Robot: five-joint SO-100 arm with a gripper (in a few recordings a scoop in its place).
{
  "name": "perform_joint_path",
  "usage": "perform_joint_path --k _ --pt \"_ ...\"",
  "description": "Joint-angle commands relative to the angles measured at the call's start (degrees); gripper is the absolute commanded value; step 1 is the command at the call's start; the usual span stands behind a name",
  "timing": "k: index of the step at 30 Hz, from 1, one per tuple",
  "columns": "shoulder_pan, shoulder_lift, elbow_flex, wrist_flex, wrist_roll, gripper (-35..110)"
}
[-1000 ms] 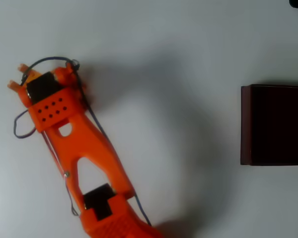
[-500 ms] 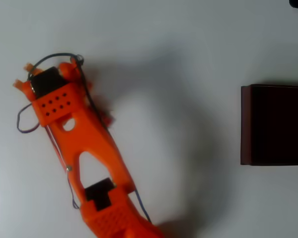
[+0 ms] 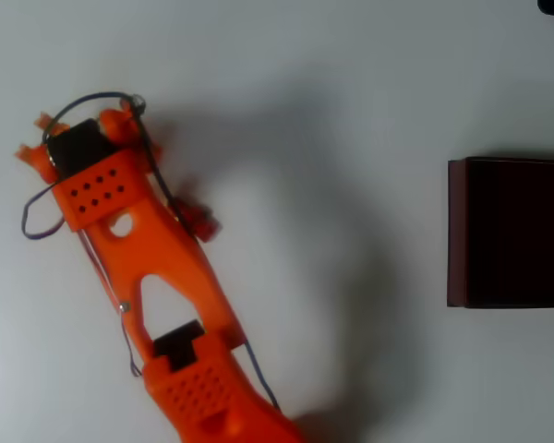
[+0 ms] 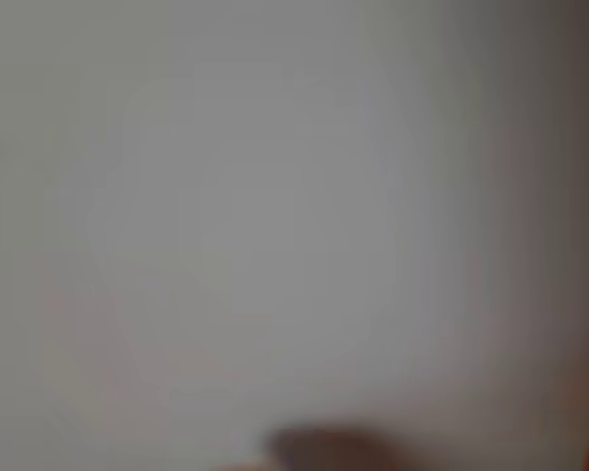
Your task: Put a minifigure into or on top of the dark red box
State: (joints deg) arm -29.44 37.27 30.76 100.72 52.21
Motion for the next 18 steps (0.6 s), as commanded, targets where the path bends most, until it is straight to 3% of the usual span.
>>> perform_joint_path --k 1,18 --pt "-0.18 2.46 -1.85 1.23 0.53 18" --pt "4.48 8.09 10.81 1.14 2.46 17"
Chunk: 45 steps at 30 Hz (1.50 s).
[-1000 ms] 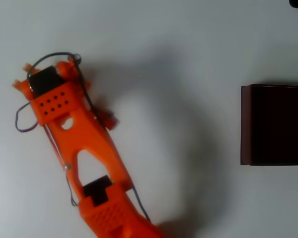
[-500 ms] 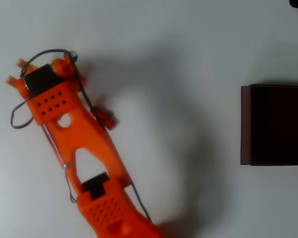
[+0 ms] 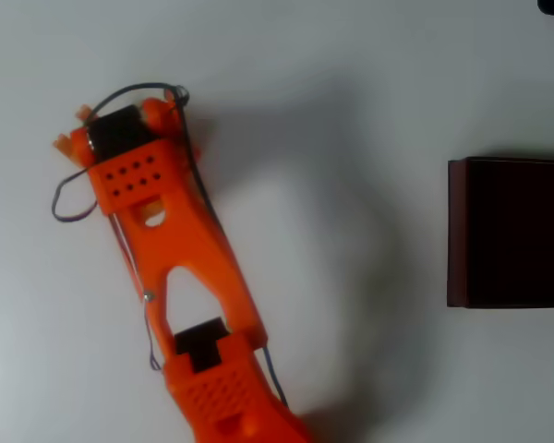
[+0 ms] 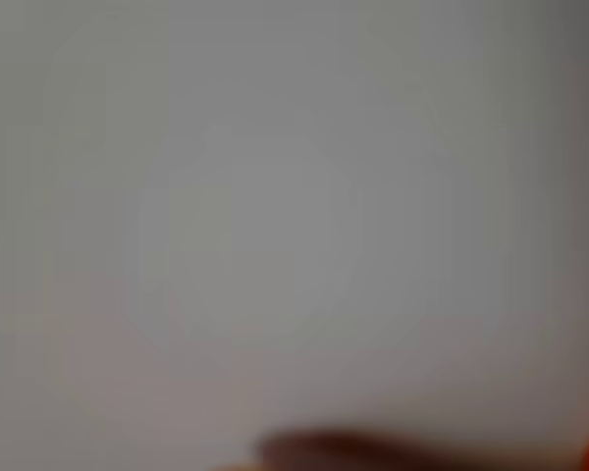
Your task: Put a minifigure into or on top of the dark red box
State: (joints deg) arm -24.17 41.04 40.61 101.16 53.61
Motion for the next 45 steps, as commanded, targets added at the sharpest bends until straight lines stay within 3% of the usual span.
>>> perform_joint_path --k 1,16,45 --pt "-0.79 4.48 1.23 0.62 1.14 17" --pt "1.23 19.69 26.37 -10.99 2.81 17" --pt "0.09 22.68 35.86 -17.14 4.31 5"
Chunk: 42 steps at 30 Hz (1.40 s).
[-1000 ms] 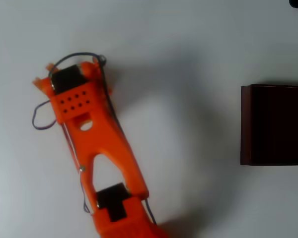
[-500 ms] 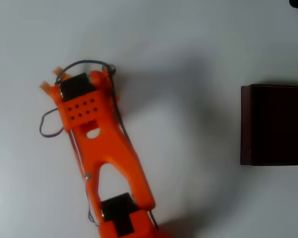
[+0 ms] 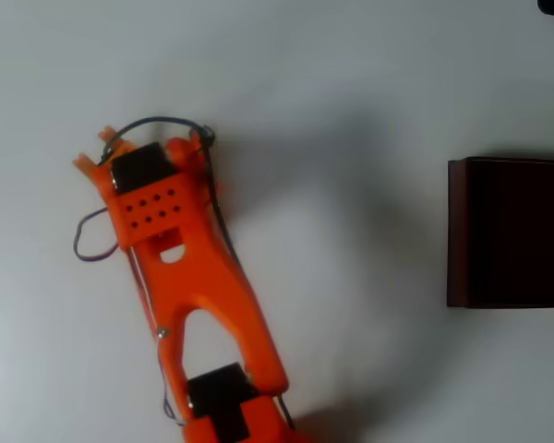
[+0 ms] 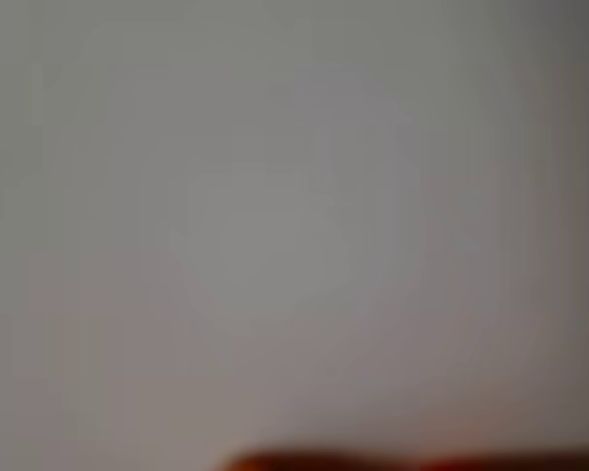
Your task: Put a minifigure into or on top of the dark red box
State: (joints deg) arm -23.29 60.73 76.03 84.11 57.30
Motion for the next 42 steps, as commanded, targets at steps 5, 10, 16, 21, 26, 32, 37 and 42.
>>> perform_joint_path --k 5,10,16,21,26,32,37,42 --pt "-0.7 2.99 0.62 0.0 0.62 4" --pt "-0.7 3.16 0.62 0.09 0.44 5" --pt "-0.35 7.73 3.96 0.97 -0.35 15" --pt "0.7 20.65 16.44 -2.55 -4.57 17" --pt "1.14 29.71 21.18 0.0 -8.61 18" --pt "2.55 39.11 33.31 -3.52 -10.9 17" --pt "4.39 46.49 42.36 -6.68 -12.83 18" --pt "4.83 48.78 46.67 -9.23 -13.27 17"
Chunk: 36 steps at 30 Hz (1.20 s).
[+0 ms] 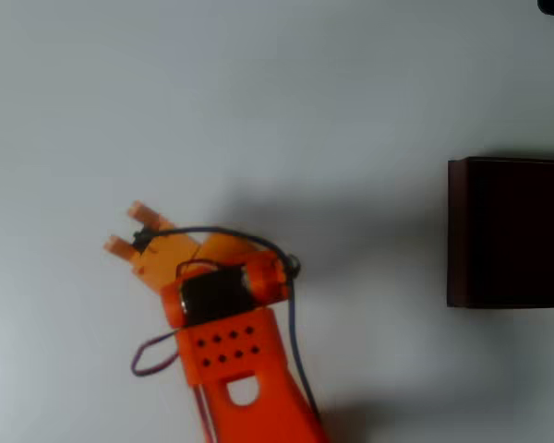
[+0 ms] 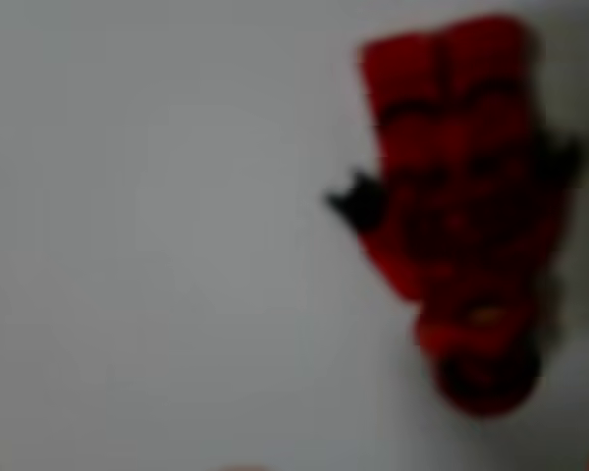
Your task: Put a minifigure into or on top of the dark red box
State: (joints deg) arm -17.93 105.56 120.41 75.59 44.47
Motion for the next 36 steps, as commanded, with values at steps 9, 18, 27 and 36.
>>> perform_joint_path --k 9,18,27,36 --pt "0.26 -1.05 2.02 -5.98 -2.02 17" --pt "3.6 -2.55 4.22 -9.14 -4.92 17" --pt "3.34 -2.11 7.12 -11.07 -4.66 17" --pt "1.67 -2.2 8.0 -11.51 -2.9 17"
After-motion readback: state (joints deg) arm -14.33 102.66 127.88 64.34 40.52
